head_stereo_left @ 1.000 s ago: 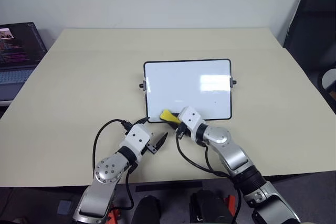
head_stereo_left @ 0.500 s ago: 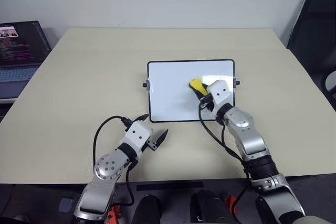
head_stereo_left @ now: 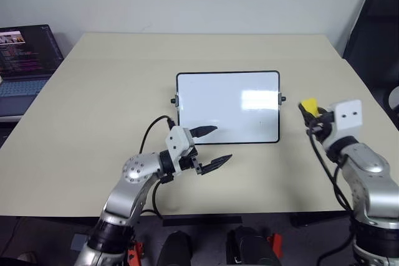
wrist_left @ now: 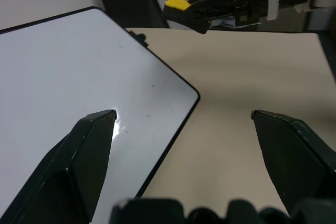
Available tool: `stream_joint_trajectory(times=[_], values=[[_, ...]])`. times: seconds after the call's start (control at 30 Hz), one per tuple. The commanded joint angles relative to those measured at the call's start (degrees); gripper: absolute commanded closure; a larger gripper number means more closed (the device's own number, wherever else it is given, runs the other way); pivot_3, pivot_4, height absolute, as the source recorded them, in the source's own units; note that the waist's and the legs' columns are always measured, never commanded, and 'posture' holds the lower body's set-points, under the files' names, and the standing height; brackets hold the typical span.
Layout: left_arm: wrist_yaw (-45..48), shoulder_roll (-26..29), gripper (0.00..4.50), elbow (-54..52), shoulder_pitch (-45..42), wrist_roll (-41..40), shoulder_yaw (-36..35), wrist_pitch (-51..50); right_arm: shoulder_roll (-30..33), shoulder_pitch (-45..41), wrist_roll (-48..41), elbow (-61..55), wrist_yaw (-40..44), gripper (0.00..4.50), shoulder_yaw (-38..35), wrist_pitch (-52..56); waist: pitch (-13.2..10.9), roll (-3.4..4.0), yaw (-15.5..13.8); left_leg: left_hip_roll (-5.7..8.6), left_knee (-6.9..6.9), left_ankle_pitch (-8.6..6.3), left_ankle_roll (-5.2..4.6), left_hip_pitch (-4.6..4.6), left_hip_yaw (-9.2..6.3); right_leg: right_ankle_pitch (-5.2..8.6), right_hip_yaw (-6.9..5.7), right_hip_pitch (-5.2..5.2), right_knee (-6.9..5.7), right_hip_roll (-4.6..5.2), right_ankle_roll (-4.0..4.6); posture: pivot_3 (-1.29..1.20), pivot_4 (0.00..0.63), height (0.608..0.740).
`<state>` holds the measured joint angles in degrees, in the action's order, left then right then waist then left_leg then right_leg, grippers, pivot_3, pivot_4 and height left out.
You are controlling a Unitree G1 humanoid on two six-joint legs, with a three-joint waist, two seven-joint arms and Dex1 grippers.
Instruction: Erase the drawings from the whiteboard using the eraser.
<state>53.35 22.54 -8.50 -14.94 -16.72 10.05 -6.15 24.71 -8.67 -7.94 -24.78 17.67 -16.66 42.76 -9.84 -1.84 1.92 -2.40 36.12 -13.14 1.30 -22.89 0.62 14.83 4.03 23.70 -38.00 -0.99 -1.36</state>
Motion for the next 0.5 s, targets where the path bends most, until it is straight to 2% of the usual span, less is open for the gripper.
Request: stream_joint_trajectory(times=[0.03, 0.3, 0.5], values=[[5.95, 1.06, 0.0, 4.91, -3.64, -0.27, 1.52, 3.42, 2.39, 1.72, -1.07, -0.65, -0.1, 3.43, -3.58, 5.25, 0.0, 0.0, 0.07, 0.01, 0.0, 0.0, 0.0, 0.0, 0.01, 0.0, 0.01, 0.0, 0.02, 0.0, 0.0, 0.0, 0.15, 0.74], [15.04, 1.81, 0.0, 15.0, -8.81, 1.08, 3.17, 9.86, 2.93, 3.33, -3.59, 0.86, 0.36, 3.43, -5.11, 9.64, 0.0, 0.0, 0.27, -0.01, -0.03, -0.01, -0.01, -0.03, 0.0, 0.01, 0.01, 0.03, 0.02, -0.05, -0.01, 0.0, 0.15, 0.74], [16.19, 1.08, 0.0, 16.99, -9.91, 1.53, 3.17, 11.24, 2.12, 3.59, -5.4, 1.55, 0.35, 3.43, -5.15, 12.81, 0.0, 0.0, 0.27, 0.0, -0.02, -0.01, -0.01, -0.05, 0.01, 0.01, 0.02, 0.03, 0.04, -0.02, -0.02, 0.0, 0.15, 0.74]])
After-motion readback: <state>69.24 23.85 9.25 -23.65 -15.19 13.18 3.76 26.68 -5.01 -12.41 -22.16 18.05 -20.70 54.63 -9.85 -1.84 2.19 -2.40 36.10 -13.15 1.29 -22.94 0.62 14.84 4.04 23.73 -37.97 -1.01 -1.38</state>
